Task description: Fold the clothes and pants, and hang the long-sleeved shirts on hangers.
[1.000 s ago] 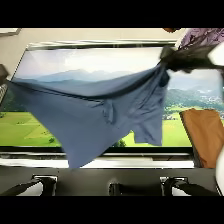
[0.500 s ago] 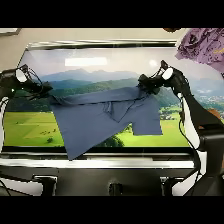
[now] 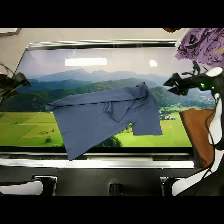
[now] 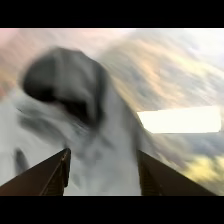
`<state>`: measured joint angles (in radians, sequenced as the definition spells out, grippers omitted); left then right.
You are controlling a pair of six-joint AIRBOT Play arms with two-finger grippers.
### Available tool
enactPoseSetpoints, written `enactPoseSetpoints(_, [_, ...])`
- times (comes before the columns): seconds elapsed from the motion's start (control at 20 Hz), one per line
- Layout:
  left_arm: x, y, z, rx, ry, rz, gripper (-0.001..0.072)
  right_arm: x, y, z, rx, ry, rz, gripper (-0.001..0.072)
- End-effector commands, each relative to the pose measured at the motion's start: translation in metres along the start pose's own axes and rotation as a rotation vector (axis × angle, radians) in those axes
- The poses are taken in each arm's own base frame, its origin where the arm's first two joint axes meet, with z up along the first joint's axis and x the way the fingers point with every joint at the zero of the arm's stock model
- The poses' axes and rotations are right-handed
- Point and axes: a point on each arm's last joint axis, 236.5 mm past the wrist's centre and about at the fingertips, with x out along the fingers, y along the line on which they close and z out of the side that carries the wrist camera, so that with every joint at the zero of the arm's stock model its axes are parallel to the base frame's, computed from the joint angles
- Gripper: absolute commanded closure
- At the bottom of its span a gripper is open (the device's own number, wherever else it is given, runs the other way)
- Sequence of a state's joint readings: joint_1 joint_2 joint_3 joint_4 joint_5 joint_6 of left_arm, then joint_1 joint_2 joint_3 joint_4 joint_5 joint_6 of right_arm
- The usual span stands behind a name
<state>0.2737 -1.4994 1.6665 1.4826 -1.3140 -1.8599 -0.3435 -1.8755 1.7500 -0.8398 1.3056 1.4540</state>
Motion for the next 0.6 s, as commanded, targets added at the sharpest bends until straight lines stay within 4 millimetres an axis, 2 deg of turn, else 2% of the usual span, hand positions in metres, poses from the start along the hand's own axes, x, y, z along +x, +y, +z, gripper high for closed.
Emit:
enactPoseSetpoints(0.0, [-0.019, 0.014, -0.013, 0.019, 0.049, 0.012, -0.0013, 0.001, -0.040, -0.018, -0.022, 0.103, 0.048, 0.0220])
enactPoseSetpoints(0.25, [-0.019, 0.013, -0.015, 0.020, 0.057, 0.013, -0.0013, 0.046, -0.060, -0.033, 0.015, 0.187, 0.072, 0.0220])
enactPoseSetpoints(0.35, [-0.019, 0.013, -0.015, 0.020, 0.056, 0.013, -0.0013, 0.059, -0.056, -0.035, 0.032, 0.196, 0.105, 0.0221])
enactPoseSetpoints(0.55, [-0.019, 0.013, -0.015, 0.020, 0.056, 0.013, -0.0013, 0.080, -0.049, -0.053, 0.031, 0.268, 0.115, 0.0230])
